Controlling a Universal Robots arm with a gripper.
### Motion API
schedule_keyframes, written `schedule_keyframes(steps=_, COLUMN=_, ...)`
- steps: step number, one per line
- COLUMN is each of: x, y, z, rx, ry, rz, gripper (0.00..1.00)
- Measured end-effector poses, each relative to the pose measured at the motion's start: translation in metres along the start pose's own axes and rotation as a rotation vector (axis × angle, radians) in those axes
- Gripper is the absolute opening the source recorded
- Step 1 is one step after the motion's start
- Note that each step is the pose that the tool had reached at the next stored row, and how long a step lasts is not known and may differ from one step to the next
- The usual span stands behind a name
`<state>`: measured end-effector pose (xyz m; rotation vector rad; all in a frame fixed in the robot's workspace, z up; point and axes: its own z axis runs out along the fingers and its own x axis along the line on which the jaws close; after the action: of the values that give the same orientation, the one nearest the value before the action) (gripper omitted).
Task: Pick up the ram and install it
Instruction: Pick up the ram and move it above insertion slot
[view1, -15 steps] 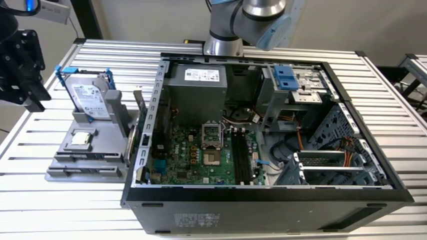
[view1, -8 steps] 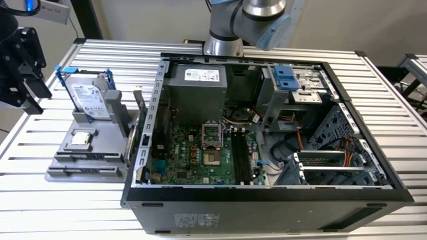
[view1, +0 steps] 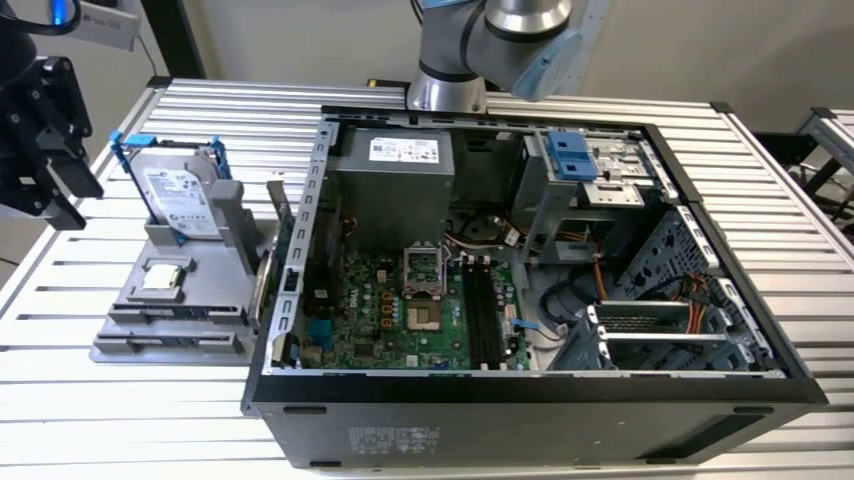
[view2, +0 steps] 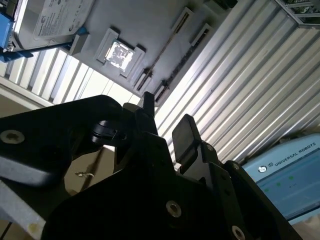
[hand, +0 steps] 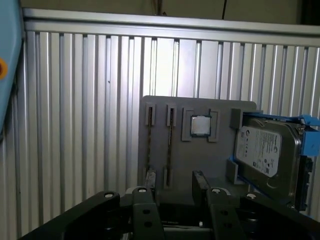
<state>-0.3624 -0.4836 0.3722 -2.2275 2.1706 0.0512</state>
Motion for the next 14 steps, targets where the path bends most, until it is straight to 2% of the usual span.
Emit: schedule_keyframes(steps=14, x=0.0009, y=0.0071, z=0.0225, rx=-0.0002, ry=-0.0001, rz=0.000, gripper=1.00)
